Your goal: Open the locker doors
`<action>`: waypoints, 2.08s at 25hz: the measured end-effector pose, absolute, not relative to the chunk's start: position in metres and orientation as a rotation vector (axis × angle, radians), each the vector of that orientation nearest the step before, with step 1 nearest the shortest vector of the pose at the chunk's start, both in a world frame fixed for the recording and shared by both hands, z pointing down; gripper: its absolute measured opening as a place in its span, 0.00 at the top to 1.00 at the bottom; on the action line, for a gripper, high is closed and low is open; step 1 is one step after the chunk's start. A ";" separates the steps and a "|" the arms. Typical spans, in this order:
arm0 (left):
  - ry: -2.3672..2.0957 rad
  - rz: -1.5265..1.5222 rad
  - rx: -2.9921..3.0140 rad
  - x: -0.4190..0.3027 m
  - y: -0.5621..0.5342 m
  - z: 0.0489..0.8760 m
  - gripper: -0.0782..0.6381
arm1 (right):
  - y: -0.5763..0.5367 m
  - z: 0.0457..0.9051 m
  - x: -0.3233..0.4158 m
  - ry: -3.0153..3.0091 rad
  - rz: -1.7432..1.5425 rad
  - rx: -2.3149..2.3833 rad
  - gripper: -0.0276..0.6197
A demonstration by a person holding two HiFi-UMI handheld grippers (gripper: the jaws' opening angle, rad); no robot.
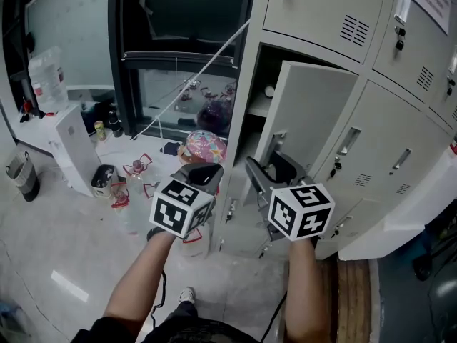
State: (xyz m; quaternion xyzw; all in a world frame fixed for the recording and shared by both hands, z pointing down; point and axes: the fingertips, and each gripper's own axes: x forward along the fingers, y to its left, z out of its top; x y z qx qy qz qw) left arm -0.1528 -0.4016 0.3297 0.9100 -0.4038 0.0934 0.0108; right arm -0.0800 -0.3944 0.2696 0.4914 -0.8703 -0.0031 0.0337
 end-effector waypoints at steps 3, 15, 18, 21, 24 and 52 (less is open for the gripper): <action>-1.259 0.294 2.840 -0.145 -0.390 0.331 0.89 | -0.383 0.270 -0.073 -2.677 -0.014 1.505 0.62; -1.247 0.275 2.852 -0.117 -0.346 0.337 0.89 | -0.341 0.268 -0.039 -2.674 -0.046 1.551 0.62; -1.249 0.275 2.856 -0.112 -0.334 0.338 0.89 | -0.333 0.267 -0.028 -2.674 -0.049 1.563 0.62; -1.255 0.288 2.844 -0.107 -0.321 0.342 0.89 | -0.326 0.268 -0.017 -2.669 -0.043 1.576 0.63; -1.247 0.295 2.838 -0.100 -0.309 0.345 0.89 | -0.317 0.268 -0.006 -2.665 -0.033 1.597 0.64; -0.763 0.320 3.051 0.028 -0.287 0.324 0.89 | -0.284 0.266 0.077 -2.508 0.009 1.852 0.73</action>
